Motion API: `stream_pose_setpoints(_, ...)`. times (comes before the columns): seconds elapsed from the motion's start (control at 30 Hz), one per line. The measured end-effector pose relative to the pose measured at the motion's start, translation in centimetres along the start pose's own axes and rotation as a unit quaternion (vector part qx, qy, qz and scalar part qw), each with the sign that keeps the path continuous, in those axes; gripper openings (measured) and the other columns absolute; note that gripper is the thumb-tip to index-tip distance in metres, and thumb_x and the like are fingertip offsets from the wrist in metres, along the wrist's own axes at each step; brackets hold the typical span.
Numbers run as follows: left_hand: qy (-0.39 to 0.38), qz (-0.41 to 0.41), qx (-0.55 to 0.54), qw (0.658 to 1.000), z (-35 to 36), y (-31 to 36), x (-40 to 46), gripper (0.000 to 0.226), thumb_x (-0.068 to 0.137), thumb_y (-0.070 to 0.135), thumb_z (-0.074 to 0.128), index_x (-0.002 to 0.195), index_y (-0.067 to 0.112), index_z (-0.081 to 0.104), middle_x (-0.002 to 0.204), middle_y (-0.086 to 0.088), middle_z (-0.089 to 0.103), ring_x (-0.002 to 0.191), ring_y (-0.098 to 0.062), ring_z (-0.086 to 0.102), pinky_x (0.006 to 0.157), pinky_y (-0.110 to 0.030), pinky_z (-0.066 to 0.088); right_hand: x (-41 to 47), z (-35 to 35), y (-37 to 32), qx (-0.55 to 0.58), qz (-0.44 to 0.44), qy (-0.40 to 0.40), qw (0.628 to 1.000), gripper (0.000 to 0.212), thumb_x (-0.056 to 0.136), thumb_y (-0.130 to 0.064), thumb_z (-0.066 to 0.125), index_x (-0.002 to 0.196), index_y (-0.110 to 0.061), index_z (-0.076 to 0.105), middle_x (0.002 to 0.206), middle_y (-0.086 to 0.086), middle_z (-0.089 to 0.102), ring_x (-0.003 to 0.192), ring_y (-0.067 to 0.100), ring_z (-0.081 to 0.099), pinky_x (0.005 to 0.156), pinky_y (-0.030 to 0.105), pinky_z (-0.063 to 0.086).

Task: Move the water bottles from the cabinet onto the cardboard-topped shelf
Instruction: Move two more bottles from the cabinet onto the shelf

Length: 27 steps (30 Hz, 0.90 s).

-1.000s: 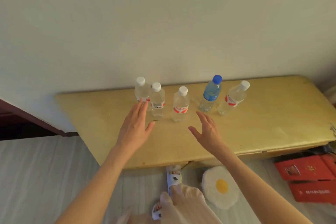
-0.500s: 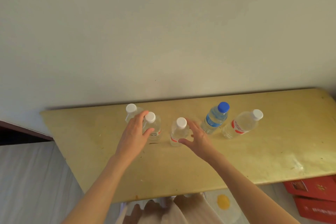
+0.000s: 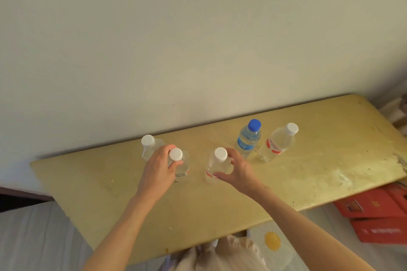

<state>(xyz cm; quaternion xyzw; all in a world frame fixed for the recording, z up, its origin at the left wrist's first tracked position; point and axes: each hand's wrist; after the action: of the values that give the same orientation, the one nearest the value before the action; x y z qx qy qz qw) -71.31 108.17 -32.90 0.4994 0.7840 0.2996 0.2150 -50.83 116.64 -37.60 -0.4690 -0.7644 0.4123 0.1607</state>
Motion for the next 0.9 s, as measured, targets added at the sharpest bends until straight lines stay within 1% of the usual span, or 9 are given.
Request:
stream_pose_setpoints(0.1,-0.015,0.047,-0.049,0.998,-0.7,1.5,-1.0,0.03,0.081,0.017,0.067,0.107,0.014,0.055,0.101,0.007,0.057,0.099,-0.017,0.055,0.086,-0.031,0.044,-3.7,-1.7,-0.4,0.036,0.035,0.096,0.994,0.063,0.067,-0.033,0.078,0.118,-0.012,0.048,0.109,0.0,0.057,0.102,0.018,0.055,0.092,0.036,0.046)
stream_pose_setpoints(0.17,-0.034,0.081,-0.094,0.992,-1.2,3.1,-1.9,0.029,0.081,0.015,0.067,0.108,0.014,0.056,0.104,0.003,0.06,0.098,-0.014,0.056,0.086,-0.024,0.041,-6.9,-3.0,-1.1,0.069,0.067,0.189,0.977,0.06,0.068,-0.031,0.079,0.116,-0.012,0.049,0.101,-0.004,0.055,0.096,0.018,0.056,0.088,0.033,0.049)
stream_pose_setpoints(0.23,-0.054,0.111,-0.129,0.984,-1.4,5.0,-3.2,0.027,0.081,0.015,0.066,0.107,0.013,0.058,0.103,0.001,0.062,0.093,-0.012,0.058,0.083,-0.018,0.04,-10.9,-4.1,-2.2,0.099,0.098,0.276,0.951,0.052,0.072,-0.024,0.077,0.115,-0.011,0.05,0.099,-0.004,0.055,0.092,0.016,0.057,0.084,0.03,0.049)
stream_pose_setpoints(0.33,-0.097,0.145,-0.166,0.971,-1.1,7.8,-6.1,0.023,0.08,0.019,0.068,0.101,0.018,0.06,0.098,0.001,0.065,0.089,-0.014,0.061,0.081,-0.025,0.045,-17.9,-5.3,-3.4,0.137,0.122,0.388,0.903,0.038,0.076,-0.024,0.073,0.107,-0.014,0.054,0.097,-0.003,0.061,0.088,0.013,0.058,0.079,0.028,0.047)
stream_pose_setpoints(0.43,-0.164,0.194,-0.184,0.949,-0.1,10.6,-10.6,0.022,0.079,0.02,0.069,0.093,0.031,0.056,0.096,0.003,0.066,0.089,-0.014,0.062,0.081,-0.025,0.047,-25.5,-5.7,-4.0,0.145,0.145,0.47,0.858,0.027,0.079,-0.024,0.07,0.102,-0.023,0.055,0.092,-0.015,0.061,0.086,0.005,0.059,0.078,0.029,0.047)
stream_pose_setpoints(0.53,-0.232,0.251,-0.174,0.923,1.8,13.4,-15.9,0.022,0.077,0.019,0.07,0.095,0.025,0.059,0.095,0.002,0.067,0.088,-0.014,0.062,0.081,-0.028,0.048,-33.8,-5.1,-4.0,0.157,0.183,0.541,0.806,0.032,0.076,-0.024,0.072,0.104,-0.024,0.056,0.094,-0.015,0.062,0.09,0.006,0.061,0.079,0.029,0.049)
stream_pose_setpoints(0.67,-0.322,0.335,-0.162,0.871,4.8,17.3,-24.3,0.021,0.077,0.019,0.071,0.093,0.026,0.06,0.09,0.007,0.066,0.084,-0.011,0.062,0.073,-0.017,0.048,-45.9,-2.7,-3.6,0.164,0.236,0.625,0.726,0.053,0.06,-0.047,0.071,0.105,-0.022,0.059,0.096,-0.012,0.065,0.092,0.008,0.062,0.076,0.024,0.05)
stream_pose_setpoints(0.77,-0.389,0.399,-0.157,0.815,6.9,19.9,-32.5,0.024,0.077,0.021,0.071,0.086,0.037,0.055,0.086,0.02,0.062,0.083,0.001,0.06,0.07,-0.013,0.047,-55.7,-0.3,-3.6,0.156,0.271,0.673,0.67,0.045,0.068,-0.034,0.077,0.107,-0.019,0.06,0.097,-0.007,0.066,0.091,0.01,0.063,0.076,0.026,0.051)
stream_pose_setpoints(0.9,-0.467,0.447,-0.163,0.745,10.3,22.2,-45.0,0.02,0.077,0.02,0.07,0.095,0.021,0.062,0.088,0.01,0.065,0.085,-0.002,0.061,0.072,-0.01,0.047,-69.1,3.3,-4.0,0.139,0.31,0.721,0.604,0.041,0.073,-0.022,0.076,0.11,-0.016,0.059,0.093,-0.01,0.064,0.087,0.007,0.062,0.068,0.01,0.048)
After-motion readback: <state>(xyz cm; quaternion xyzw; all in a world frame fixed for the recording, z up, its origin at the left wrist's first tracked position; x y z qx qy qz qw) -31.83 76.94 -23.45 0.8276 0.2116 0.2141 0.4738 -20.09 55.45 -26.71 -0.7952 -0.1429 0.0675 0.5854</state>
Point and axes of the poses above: each hand's wrist, its own x-axis towards the middle knuckle, its own z-axis out of the palm, y = z × x
